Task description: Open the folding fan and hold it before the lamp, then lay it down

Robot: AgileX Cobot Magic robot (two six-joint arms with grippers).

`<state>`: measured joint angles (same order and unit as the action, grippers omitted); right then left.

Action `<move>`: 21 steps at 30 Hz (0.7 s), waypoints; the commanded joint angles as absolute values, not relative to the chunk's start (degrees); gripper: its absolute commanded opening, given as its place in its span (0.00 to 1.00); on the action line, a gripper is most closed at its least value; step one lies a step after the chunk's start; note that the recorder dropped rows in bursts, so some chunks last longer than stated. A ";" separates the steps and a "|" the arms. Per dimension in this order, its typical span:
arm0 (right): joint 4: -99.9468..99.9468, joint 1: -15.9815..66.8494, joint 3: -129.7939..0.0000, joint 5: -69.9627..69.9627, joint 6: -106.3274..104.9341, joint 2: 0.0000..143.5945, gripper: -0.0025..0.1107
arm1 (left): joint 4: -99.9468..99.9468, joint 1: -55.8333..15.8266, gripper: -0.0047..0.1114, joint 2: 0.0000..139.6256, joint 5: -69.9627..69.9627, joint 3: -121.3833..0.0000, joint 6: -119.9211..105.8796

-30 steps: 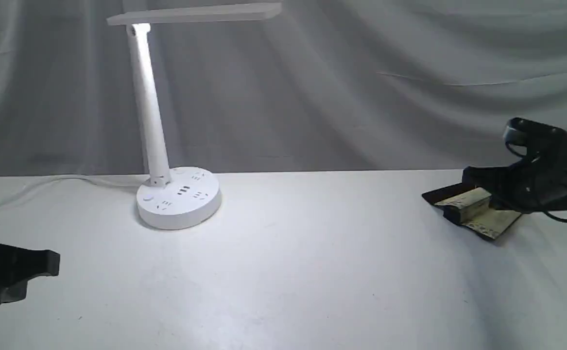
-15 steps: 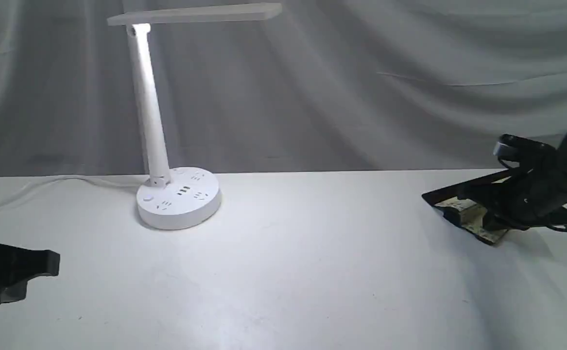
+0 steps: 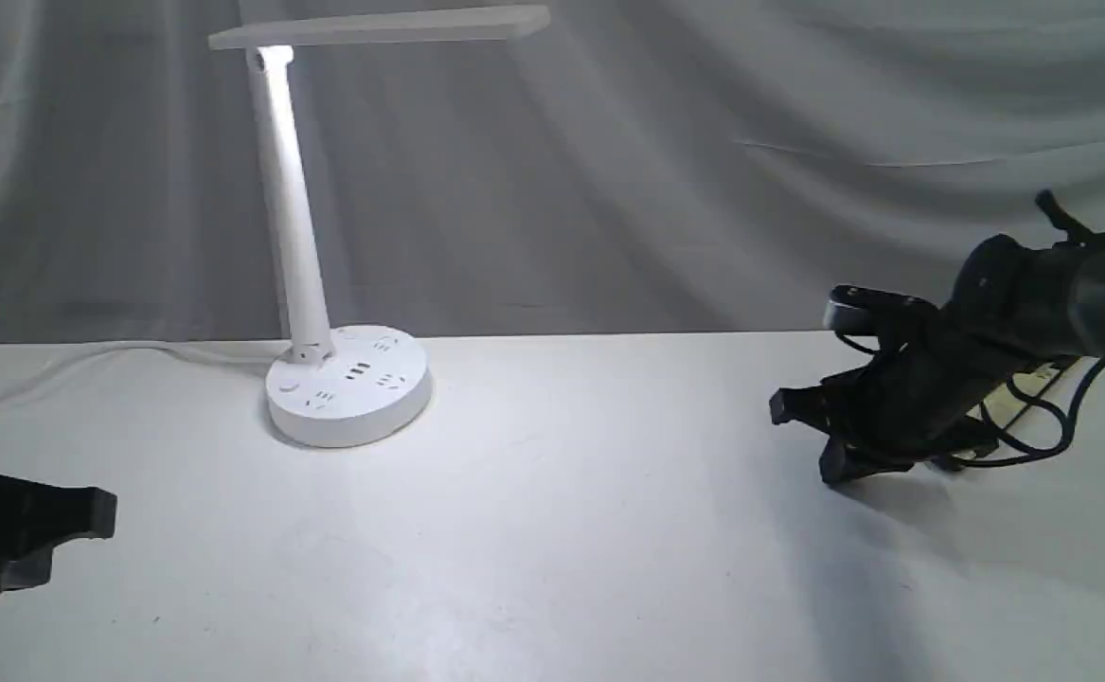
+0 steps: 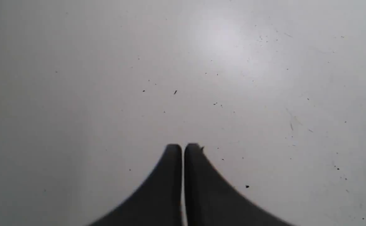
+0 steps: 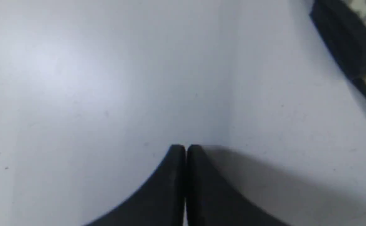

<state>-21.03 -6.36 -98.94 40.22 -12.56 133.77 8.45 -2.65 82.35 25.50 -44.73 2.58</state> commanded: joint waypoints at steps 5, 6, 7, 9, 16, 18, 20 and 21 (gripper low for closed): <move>-20.08 -7.22 -98.75 38.93 -10.15 126.43 0.07 | 8.78 -2.97 0.04 82.28 25.28 -44.99 2.49; -20.08 -7.45 -98.75 38.17 -9.70 126.43 0.08 | 8.78 -2.97 0.04 82.28 25.28 -44.99 2.49; -20.08 -7.83 -98.75 36.27 -7.88 126.43 0.15 | 8.78 -2.97 0.04 82.28 25.28 -44.99 2.49; -20.19 -8.70 -98.75 33.01 -4.85 126.75 0.27 | 8.78 -2.97 0.04 82.28 25.28 -44.99 2.49; -19.95 -12.02 -98.75 25.70 16.60 129.91 0.50 | 8.78 -2.97 0.04 82.28 25.50 -44.99 2.49; -18.91 -12.25 -98.75 25.52 18.70 131.65 0.49 | 8.78 -2.97 0.04 82.28 25.50 -44.99 2.49; -18.20 -12.25 -98.75 24.56 18.82 132.58 0.47 | 8.78 -2.97 0.04 82.28 25.50 -44.99 2.49; -17.94 -12.25 -98.75 23.97 18.82 133.11 0.45 | 8.78 -2.97 0.04 82.28 25.50 -44.99 2.49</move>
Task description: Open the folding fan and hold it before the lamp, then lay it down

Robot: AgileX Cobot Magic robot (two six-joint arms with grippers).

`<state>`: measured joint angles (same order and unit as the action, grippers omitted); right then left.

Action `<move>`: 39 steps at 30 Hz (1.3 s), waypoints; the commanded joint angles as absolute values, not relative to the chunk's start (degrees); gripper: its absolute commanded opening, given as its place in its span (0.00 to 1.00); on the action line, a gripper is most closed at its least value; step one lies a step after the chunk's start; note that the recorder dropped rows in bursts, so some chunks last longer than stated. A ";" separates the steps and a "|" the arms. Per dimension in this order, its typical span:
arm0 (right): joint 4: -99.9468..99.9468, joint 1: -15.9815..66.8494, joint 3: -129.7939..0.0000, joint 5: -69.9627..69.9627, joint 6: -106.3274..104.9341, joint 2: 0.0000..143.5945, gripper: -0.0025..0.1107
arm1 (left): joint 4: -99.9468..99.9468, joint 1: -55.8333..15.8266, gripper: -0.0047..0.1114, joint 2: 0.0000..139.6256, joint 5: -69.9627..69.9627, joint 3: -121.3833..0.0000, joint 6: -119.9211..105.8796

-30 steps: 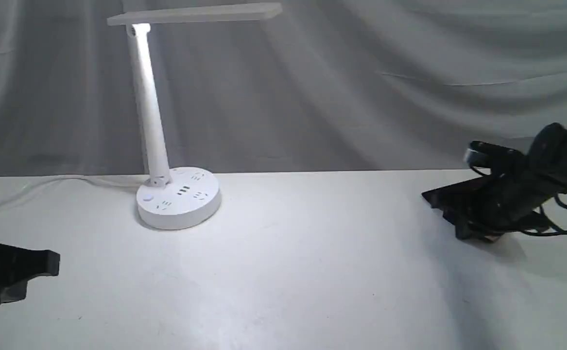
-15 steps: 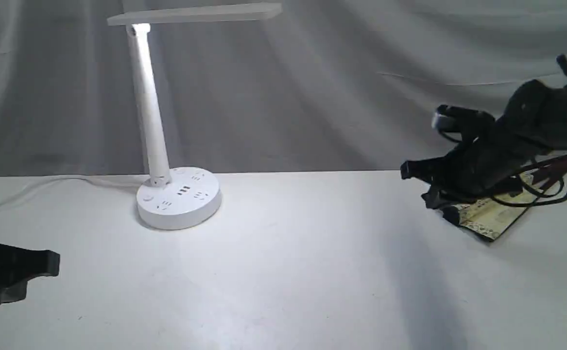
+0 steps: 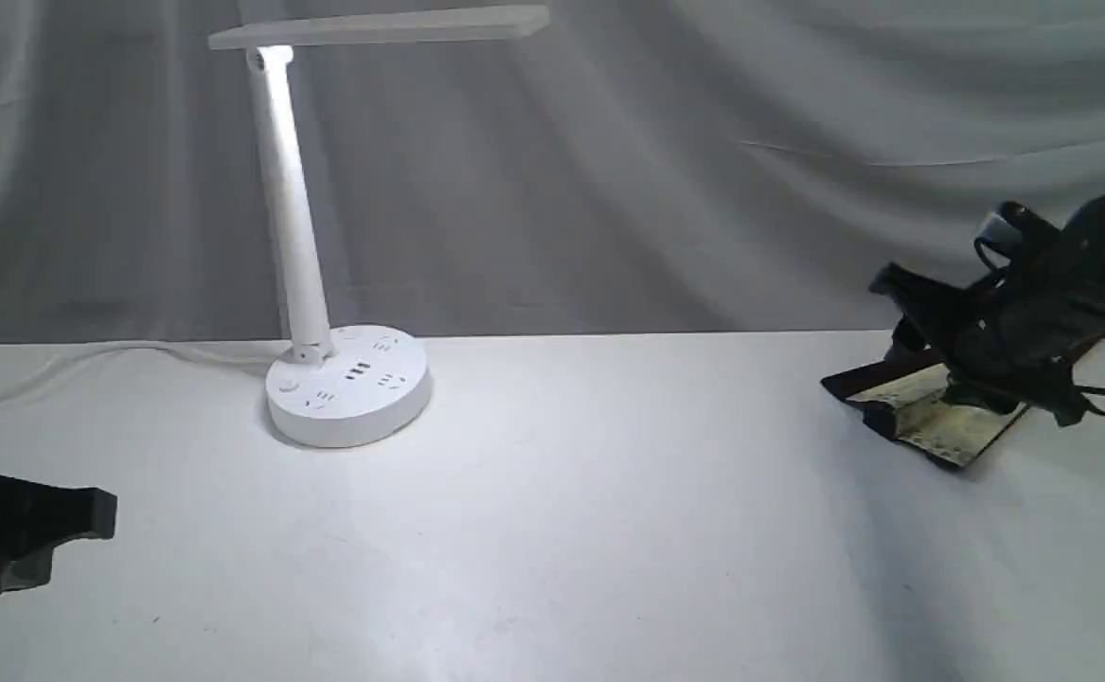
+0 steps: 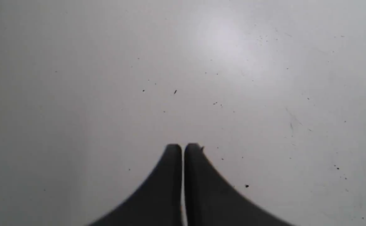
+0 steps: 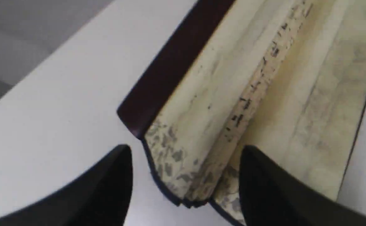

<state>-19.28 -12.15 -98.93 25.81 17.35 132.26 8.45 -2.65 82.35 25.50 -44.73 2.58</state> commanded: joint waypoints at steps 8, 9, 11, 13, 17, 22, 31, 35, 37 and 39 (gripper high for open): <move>-17.94 -12.35 -98.75 19.19 22.34 133.71 0.41 | 8.78 -2.97 0.04 82.28 25.50 -44.99 2.49; -17.94 -12.35 -98.75 19.14 22.80 134.00 0.41 | 8.78 -2.97 0.04 82.28 25.50 -44.99 2.49; -17.94 -12.35 -98.75 19.04 23.11 134.62 0.41 | 8.78 -2.97 0.04 82.28 25.50 -44.99 2.49; -17.94 -12.35 -98.75 19.04 23.11 135.15 0.41 | 8.78 -2.97 0.04 82.28 25.50 -44.99 2.49; -17.94 -12.35 -98.75 19.04 23.20 136.40 0.41 | 8.78 -2.97 0.04 82.28 25.50 -44.99 2.49; -17.94 -12.35 -98.75 19.04 23.20 136.52 0.38 | 8.78 -2.97 0.04 82.28 25.50 -44.99 2.49; -17.94 -12.35 -98.75 19.95 23.20 136.52 0.10 | 8.78 -2.97 0.04 82.28 25.50 -44.99 2.49; -17.94 -12.35 -98.75 21.58 23.20 136.52 0.02 | 8.78 -2.97 0.04 82.28 25.50 -44.99 2.49; -17.94 -12.35 -98.75 21.70 22.98 136.52 0.02 | 8.78 -2.97 0.04 82.28 25.50 -44.99 2.49; -17.94 -12.35 -98.75 22.50 22.98 136.52 0.02 | 8.78 -2.97 0.04 82.28 25.50 -44.99 2.49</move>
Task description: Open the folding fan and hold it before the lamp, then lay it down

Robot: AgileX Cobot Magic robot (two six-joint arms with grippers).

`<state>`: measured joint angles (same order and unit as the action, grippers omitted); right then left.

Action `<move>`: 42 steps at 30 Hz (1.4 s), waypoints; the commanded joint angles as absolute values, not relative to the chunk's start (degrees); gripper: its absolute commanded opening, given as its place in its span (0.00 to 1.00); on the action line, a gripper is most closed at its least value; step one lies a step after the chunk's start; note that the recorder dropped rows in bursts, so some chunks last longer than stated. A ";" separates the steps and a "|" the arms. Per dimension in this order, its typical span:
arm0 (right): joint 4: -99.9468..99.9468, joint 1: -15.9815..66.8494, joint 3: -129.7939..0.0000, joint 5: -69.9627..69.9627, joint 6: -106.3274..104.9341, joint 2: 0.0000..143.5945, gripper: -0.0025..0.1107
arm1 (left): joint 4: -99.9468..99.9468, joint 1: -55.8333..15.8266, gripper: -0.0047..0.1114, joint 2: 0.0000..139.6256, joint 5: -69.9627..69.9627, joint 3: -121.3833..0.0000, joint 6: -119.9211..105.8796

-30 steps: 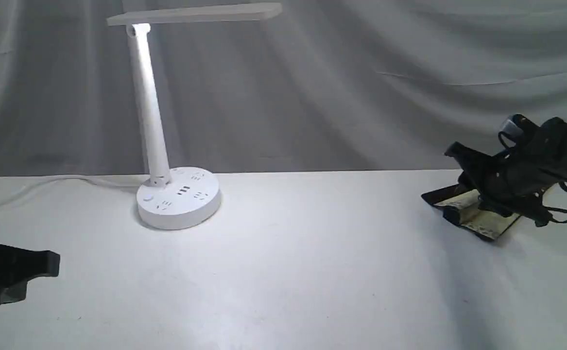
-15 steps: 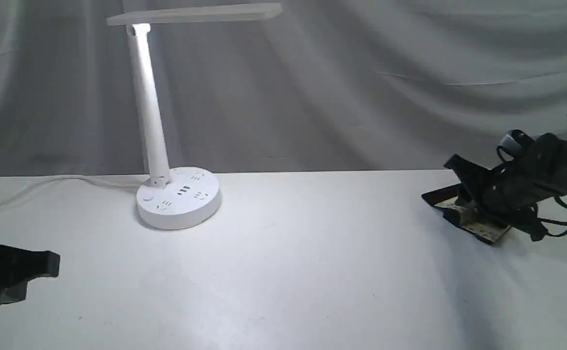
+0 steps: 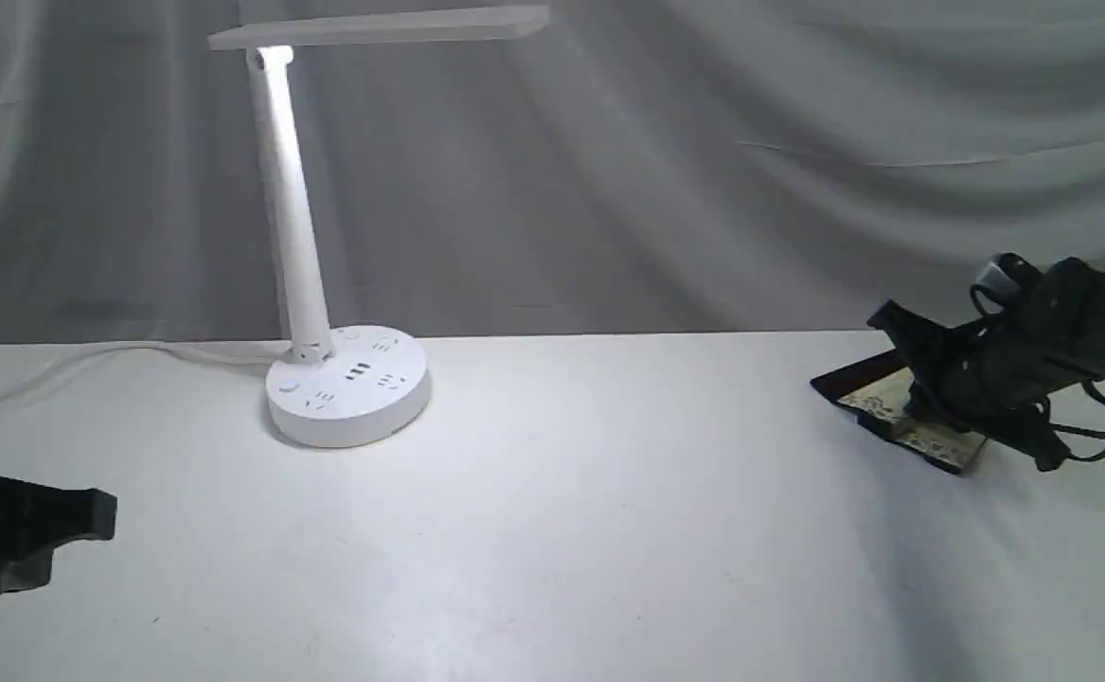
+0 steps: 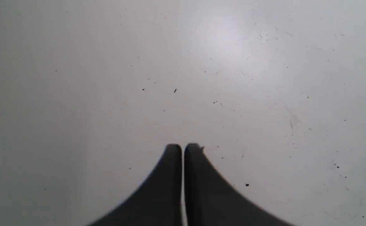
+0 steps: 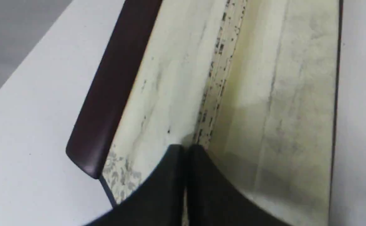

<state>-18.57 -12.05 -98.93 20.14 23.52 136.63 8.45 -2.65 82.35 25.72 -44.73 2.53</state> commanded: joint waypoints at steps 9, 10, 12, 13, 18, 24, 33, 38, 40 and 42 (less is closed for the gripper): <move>-17.94 -12.35 -98.75 28.16 22.83 136.29 0.02 | 8.78 -2.97 0.04 82.28 25.50 -44.99 2.49; -17.94 -12.35 -98.75 28.80 22.73 135.98 0.02 | 8.78 -2.97 0.04 82.28 25.50 -44.99 2.49; -17.81 -12.35 -98.75 29.33 21.82 135.03 0.02 | 8.78 -2.97 0.04 82.28 25.50 -44.99 2.49; -17.64 -12.35 -98.75 29.33 21.69 134.53 0.02 | 8.78 -2.97 0.04 82.28 25.50 -44.99 2.49; -14.99 -12.35 -98.75 27.08 21.45 131.67 0.17 | 8.78 -2.97 0.04 82.28 25.50 -44.99 2.49; -14.99 -12.35 -98.75 24.98 21.45 130.46 0.46 | 8.78 -2.97 0.04 82.28 25.50 -44.99 2.49; 0.00 -11.31 -98.75 23.33 34.75 131.72 0.50 | 8.78 -2.97 0.04 82.28 25.76 -44.99 2.49; 8.28 -8.53 -105.00 29.45 36.81 131.93 0.50 | 8.78 -2.97 0.04 82.28 25.76 -44.99 2.49; 10.85 -7.80 -108.86 32.73 39.15 132.99 0.50 | 8.78 -2.97 0.04 82.28 25.76 -44.99 2.49; 12.97 -7.41 -112.02 36.46 40.83 134.33 0.50 | 8.78 -2.97 0.04 82.28 25.76 -44.99 2.49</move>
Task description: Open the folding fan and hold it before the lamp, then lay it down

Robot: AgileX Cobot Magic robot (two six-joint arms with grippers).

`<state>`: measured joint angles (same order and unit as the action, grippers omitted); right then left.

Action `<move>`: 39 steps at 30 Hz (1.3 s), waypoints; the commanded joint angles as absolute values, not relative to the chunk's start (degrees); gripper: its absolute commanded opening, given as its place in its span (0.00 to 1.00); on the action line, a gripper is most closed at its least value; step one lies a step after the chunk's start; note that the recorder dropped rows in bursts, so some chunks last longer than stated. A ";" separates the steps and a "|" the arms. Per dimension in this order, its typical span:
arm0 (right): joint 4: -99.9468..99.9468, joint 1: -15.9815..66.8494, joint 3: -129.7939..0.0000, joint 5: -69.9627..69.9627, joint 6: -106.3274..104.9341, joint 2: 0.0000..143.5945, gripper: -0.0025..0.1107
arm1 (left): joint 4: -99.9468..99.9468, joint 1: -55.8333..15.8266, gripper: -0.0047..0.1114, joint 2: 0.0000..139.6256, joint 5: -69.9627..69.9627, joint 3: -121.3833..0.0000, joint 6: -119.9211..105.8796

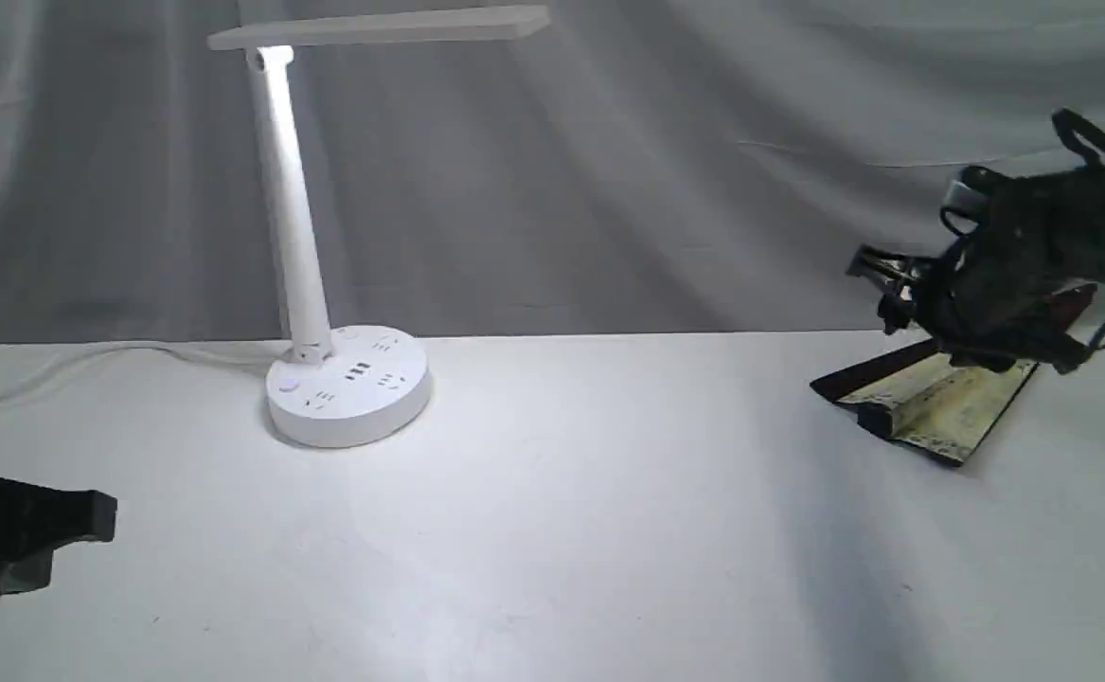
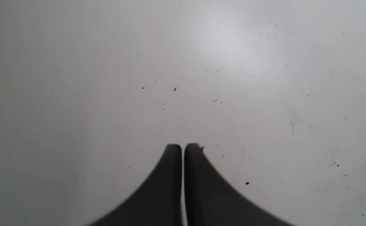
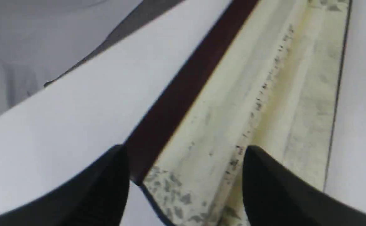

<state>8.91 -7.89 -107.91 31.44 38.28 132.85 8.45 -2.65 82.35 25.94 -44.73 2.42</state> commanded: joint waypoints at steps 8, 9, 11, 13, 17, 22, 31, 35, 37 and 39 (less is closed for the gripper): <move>15.74 -7.41 -114.74 37.97 44.16 138.50 0.50 | 8.78 -2.97 0.04 82.28 25.76 -44.99 2.49; 15.90 -7.41 -114.74 37.16 44.16 139.11 0.50 | 8.78 -2.97 0.04 82.28 25.76 -44.99 2.49; 15.91 -7.41 -114.74 35.96 44.16 139.77 0.50 | 8.78 -2.97 0.04 82.28 25.76 -44.99 2.49; 15.91 -7.41 -114.74 35.61 44.16 140.28 0.50 | 8.78 -2.97 0.04 82.28 25.76 -44.99 2.49; 15.91 -7.41 -114.74 35.15 44.16 141.72 0.50 | 8.78 -2.97 0.04 82.28 25.76 -44.99 2.49; 15.67 -7.41 -114.74 34.75 44.40 142.42 0.48 | 8.78 -2.97 0.04 82.28 25.76 -44.99 2.49; 15.50 -7.41 -114.74 33.52 48.28 142.42 0.30 | 8.78 -2.97 0.04 82.28 25.76 -44.99 2.49; 14.59 -7.41 -114.74 34.74 49.97 142.42 0.34 | 8.78 -2.97 0.04 82.28 25.76 -44.99 2.49; 14.59 -7.41 -114.74 34.77 49.97 142.42 0.37 | 8.78 -2.97 0.04 82.28 25.76 -44.99 2.49; 14.59 -7.41 -114.74 34.88 49.97 142.42 0.41 | 8.78 -2.97 0.04 82.28 25.76 -44.99 2.49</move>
<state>14.86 -7.46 -114.38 34.53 49.70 142.43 8.45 -2.65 82.35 25.94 -44.73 2.42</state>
